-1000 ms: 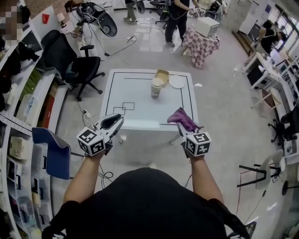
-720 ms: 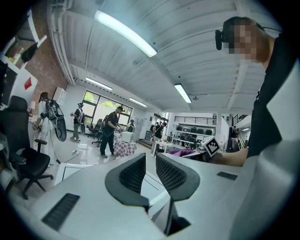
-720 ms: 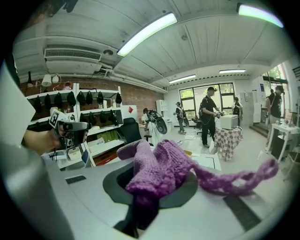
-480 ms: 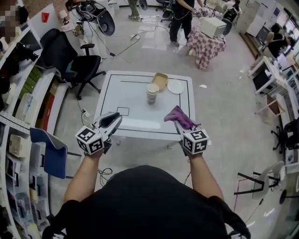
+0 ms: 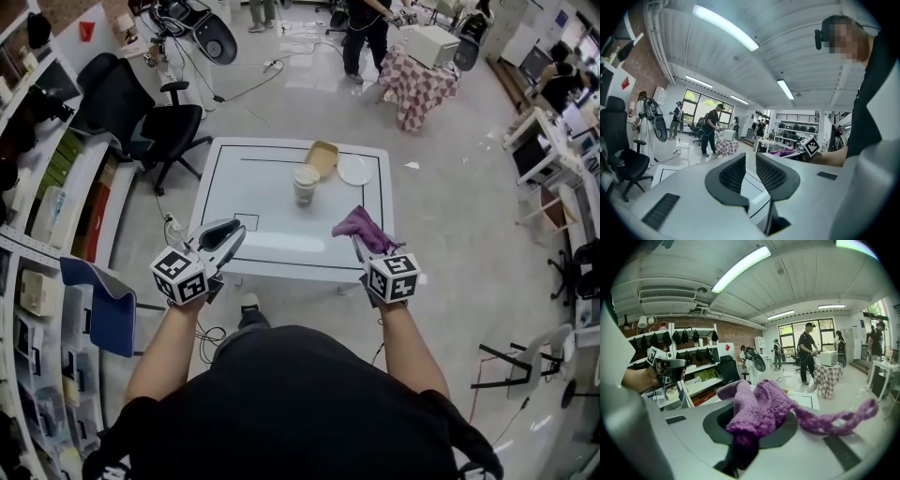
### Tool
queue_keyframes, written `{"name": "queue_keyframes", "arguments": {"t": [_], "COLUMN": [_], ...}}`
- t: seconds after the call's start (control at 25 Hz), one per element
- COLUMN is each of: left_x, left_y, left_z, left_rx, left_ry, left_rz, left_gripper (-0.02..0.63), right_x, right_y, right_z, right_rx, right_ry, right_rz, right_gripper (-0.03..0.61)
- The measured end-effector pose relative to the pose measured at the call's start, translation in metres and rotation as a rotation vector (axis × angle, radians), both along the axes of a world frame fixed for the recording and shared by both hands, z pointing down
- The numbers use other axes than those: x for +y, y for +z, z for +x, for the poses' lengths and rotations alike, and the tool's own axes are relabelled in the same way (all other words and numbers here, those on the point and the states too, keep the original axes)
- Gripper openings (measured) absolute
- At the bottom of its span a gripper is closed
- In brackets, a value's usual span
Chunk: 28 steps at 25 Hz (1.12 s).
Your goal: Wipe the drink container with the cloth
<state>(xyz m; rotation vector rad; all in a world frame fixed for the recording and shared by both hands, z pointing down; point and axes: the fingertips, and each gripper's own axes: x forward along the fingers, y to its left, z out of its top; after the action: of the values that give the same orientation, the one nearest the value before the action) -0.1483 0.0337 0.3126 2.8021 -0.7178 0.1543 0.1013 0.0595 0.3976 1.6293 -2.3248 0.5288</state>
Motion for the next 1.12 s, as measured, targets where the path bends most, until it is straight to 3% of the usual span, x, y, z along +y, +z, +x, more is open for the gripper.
{"name": "queue_keyframes", "arguments": {"t": [0.4, 1.12], "left_x": [-0.067, -0.252], "left_y": [0.005, 0.017], "left_z": [-0.01, -0.046], "left_rx": [0.025, 0.02], "left_ry": [0.089, 0.313], "left_rz": [-0.006, -0.033], "left_gripper": [0.077, 0.087], "right_x": [-0.044, -0.189], "right_y": [-0.004, -0.017], "right_z": [-0.012, -0.066], "right_rx": [0.056, 0.084], "right_ry": [0.083, 0.284], "right_rz": [-0.018, -0.039], "right_gripper": [0.078, 0.078]}}
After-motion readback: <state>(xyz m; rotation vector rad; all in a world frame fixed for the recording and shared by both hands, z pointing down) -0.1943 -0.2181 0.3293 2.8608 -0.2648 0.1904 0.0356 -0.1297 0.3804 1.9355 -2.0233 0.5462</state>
